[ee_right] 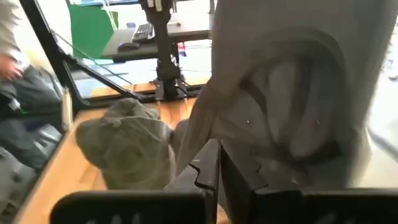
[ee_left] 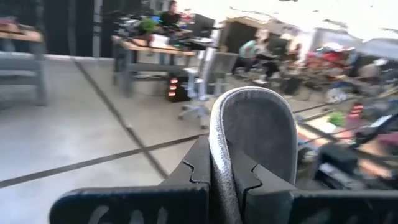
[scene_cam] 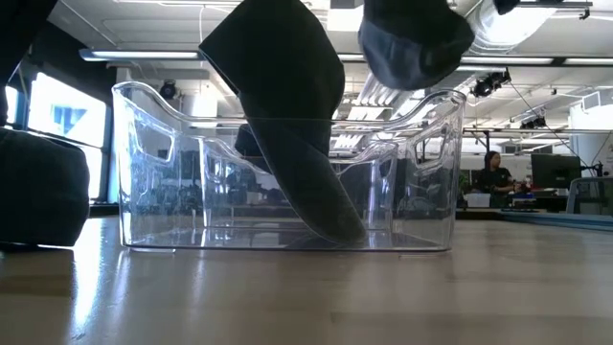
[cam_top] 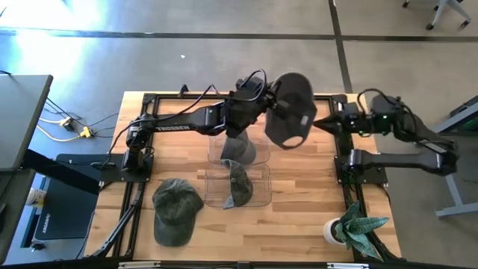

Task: Pick & Place hat
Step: Put the gray cap into the top transparent bin

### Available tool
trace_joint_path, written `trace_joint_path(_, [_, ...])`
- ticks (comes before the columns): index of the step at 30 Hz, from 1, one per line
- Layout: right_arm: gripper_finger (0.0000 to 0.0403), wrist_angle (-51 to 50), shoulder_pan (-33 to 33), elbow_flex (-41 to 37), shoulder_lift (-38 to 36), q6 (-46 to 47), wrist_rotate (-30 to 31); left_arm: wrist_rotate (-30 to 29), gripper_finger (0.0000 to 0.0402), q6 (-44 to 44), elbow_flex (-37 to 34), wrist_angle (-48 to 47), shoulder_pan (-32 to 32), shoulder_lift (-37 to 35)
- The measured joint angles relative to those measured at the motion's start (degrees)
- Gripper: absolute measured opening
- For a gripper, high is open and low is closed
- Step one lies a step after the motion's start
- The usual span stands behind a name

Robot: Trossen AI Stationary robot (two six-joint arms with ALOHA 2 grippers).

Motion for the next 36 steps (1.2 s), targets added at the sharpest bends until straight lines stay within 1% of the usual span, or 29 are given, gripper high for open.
trace_joint_path(3, [0.0003, 5.82, 3.86, -1.18, 3.15, -4.10, 3.60, -1.07, 0.0001, 0.01, 0.00, -0.97, 0.00, 0.00])
trace_joint_path(4, [0.0003, 7.03, 5.34, -1.34, 4.52, -4.59, 5.75, -1.07, 0.0001, 0.00, 0.00, -0.93, -0.01, 0.02])
trace_joint_path(9, [0.0002, 7.02, 12.17, -1.50, 11.95, -6.47, 26.54, -1.03, 0.0001, 1.45, 0.00, -0.78, -0.01, 0.02])
trace_joint_path(11, [0.0003, 7.25, 14.24, -1.51, 14.38, -8.60, 32.82, -1.01, 0.0001, 1.70, 0.00, -0.25, -0.01, 0.02])
trace_joint_path(12, [0.0004, 7.38, 15.00, -1.47, 15.58, -10.01, 34.79, -0.75, 0.0001, 1.70, 0.00, -0.01, -0.01, 0.02])
trace_joint_path(18, [0.0003, 7.40, 18.66, -1.43, 21.91, -21.04, 43.90, 3.39, 0.0001, 1.50, -0.02, -0.09, -0.18, 0.00])
trace_joint_path(20, [0.0003, 7.41, 19.21, -1.43, 23.56, -22.91, 47.58, 4.60, 0.0001, 1.48, -0.02, -0.07, -0.37, 0.00])
trace_joint_path(27, [0.0001, 8.06, 19.60, -1.43, 25.56, -23.33, 54.17, 11.87, 0.0001, -0.69, -0.02, 0.07, -1.49, 0.00])
trace_joint_path(30, [0.0001, 9.99, 20.82, -1.45, 24.73, -23.54, 58.31, 12.93, 0.0000, -0.89, 0.00, 0.32, -2.07, -0.02])
trace_joint_path(34, [0.0001, 12.56, 23.19, -1.45, 21.69, -20.23, 58.84, 13.75, 0.0000, -2.20, 0.00, 0.29, -2.76, 0.00])
trace_joint_path(36, [0.0001, 13.67, 24.93, -1.45, 20.11, -18.16, 57.81, 12.37, 0.0000, -3.90, -0.01, 0.24, -3.05, 0.02])
